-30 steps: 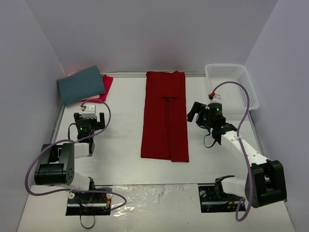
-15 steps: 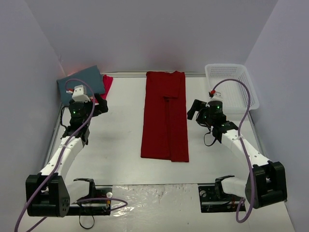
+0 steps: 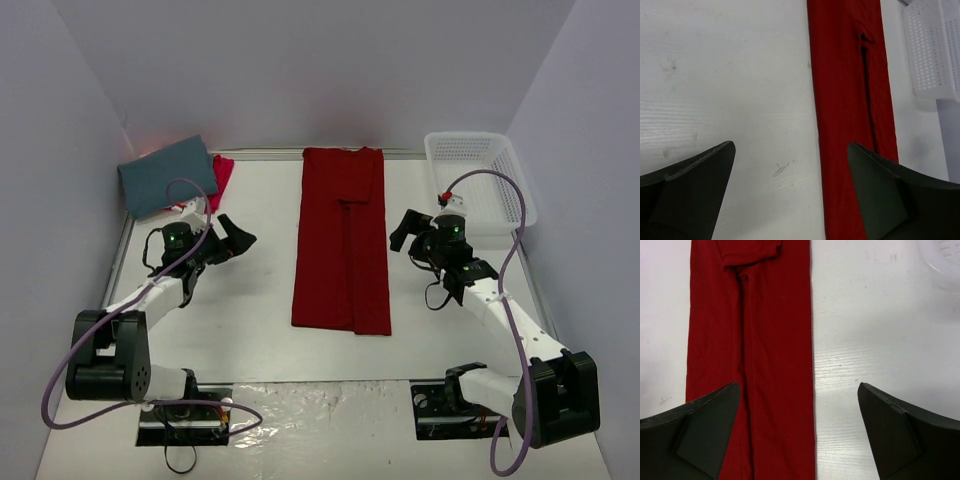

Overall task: Fold and stack the t-shirts
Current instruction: Rotate the tshirt 90 degrees

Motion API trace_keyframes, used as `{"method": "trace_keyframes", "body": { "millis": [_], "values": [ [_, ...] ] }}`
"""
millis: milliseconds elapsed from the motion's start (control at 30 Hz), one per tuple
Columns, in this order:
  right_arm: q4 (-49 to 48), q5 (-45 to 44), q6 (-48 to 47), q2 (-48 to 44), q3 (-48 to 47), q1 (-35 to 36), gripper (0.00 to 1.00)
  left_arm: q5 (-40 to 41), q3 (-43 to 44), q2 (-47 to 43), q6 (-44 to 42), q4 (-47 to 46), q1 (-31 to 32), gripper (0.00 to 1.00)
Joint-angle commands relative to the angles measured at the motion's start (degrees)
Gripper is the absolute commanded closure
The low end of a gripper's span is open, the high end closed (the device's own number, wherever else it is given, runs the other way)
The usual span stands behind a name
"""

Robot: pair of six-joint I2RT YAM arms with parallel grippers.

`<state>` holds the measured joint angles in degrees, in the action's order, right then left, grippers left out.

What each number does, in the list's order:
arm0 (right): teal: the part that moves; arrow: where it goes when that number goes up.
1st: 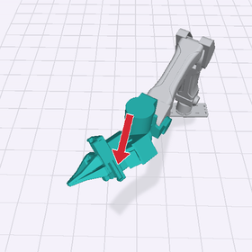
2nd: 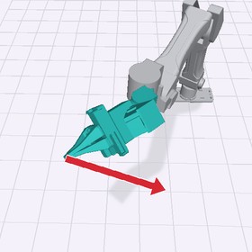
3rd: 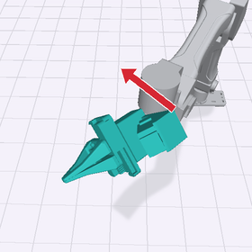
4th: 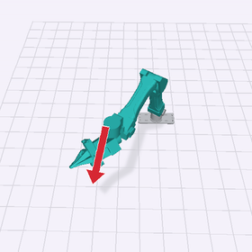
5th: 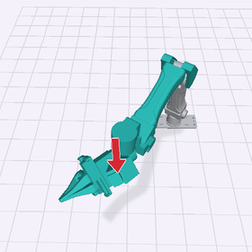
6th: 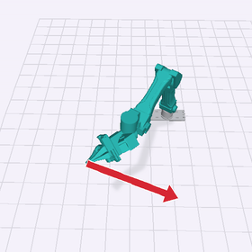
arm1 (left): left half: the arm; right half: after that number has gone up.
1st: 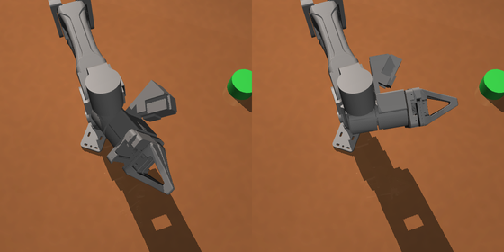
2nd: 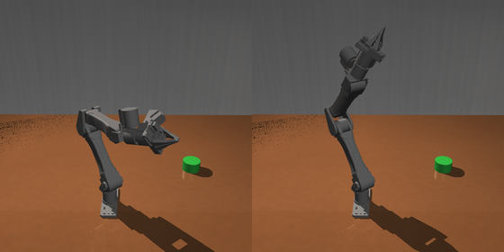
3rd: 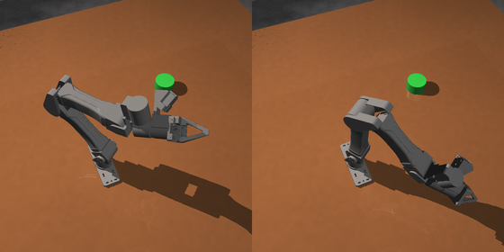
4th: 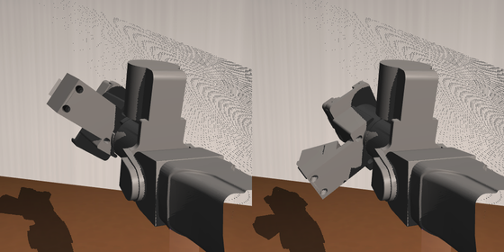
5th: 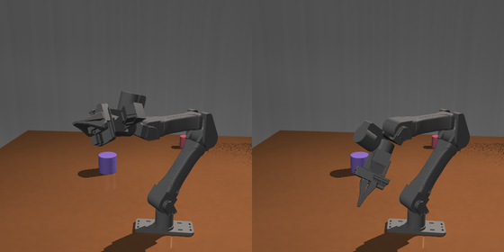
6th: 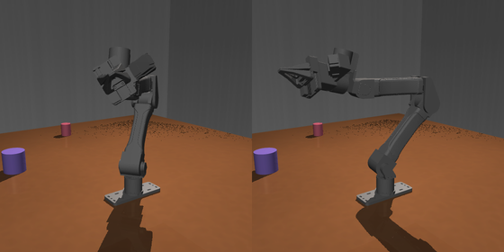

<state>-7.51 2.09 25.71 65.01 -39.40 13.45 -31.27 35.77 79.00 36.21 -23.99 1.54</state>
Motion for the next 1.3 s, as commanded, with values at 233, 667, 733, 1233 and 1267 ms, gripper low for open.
{"method": "trace_keyframes", "body": {
  "millis": [233, 667, 733, 1233, 1267],
  "values": [
    [-0.58, -3.83, 1.27, -3.13, 1.87, 1.75, 0.00, 1.46, -2.02, -10.62, 4.93, 3.42, 1.36, 0.06],
    [2.94, -7.36, -0.23, -3.40, 0.37, 3.07, 0.00, -5.74, -4.65, -6.58, 9.67, -6.94, 1.80, 0.06],
    [2.85, -7.89, -0.23, -4.19, 0.64, 3.07, 0.00, -4.26, -6.15, -7.54, 11.51, -6.18, 1.54, 0.06],
    [3.11, -2.70, 3.73, -6.91, 6.96, 5.00, 0.00, 3.41, -9.48, -11.95, 8.35, -4.54, 10.14, 0.06],
    [3.29, -1.14, 4.08, -7.70, 7.31, 5.18, 0.00, 2.88, -10.79, -11.33, 9.14, -5.27, 10.50, 0.06]
  ]
}}
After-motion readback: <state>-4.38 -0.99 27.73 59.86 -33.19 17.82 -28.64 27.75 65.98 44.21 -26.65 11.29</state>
